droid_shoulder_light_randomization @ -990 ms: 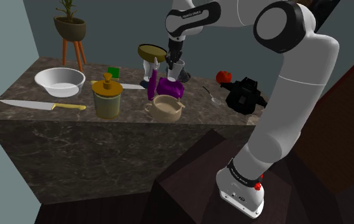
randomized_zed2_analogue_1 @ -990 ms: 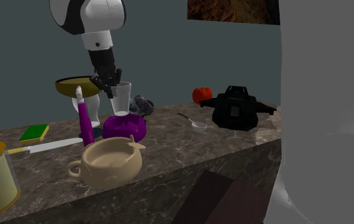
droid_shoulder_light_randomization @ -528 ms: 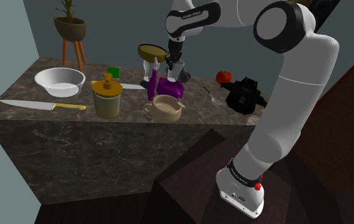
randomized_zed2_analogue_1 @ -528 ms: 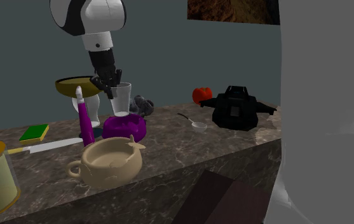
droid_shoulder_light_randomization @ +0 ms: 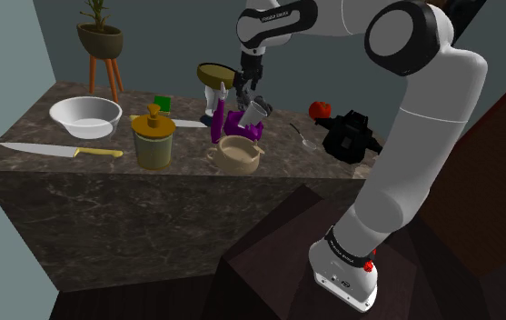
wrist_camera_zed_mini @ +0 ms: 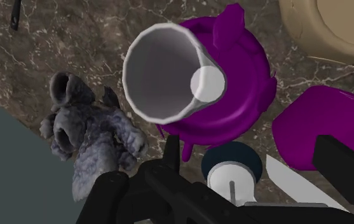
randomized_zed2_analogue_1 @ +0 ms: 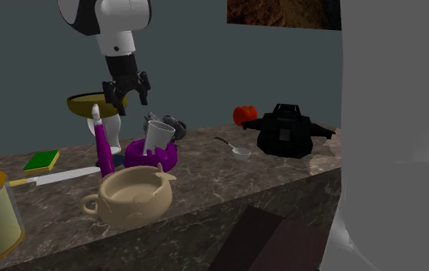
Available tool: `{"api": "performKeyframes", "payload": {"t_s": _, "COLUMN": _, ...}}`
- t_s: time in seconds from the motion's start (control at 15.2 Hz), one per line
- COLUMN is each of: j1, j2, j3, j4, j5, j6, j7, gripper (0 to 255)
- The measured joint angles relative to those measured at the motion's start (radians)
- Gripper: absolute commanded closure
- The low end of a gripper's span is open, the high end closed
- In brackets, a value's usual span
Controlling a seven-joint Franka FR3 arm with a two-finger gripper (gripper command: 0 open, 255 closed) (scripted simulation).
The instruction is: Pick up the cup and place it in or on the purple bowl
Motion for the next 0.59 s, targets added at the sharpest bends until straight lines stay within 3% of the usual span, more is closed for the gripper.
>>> {"api": "performKeyframes", "payload": {"t_s": 0.2, "j1": 0.004, "j2": -0.018, "j3": 0.002, "j4": 0.052, "j5": 0.001, "j6": -0.069, "j7": -0.003, "gripper": 0}}
{"api": "performKeyframes", "payload": {"t_s": 0.59, "j1": 0.005, "j2": -0.023, "j3": 0.003, "j4": 0.058, "j5": 0.002, "j6": -0.081, "j7": -0.003, "gripper": 0}}
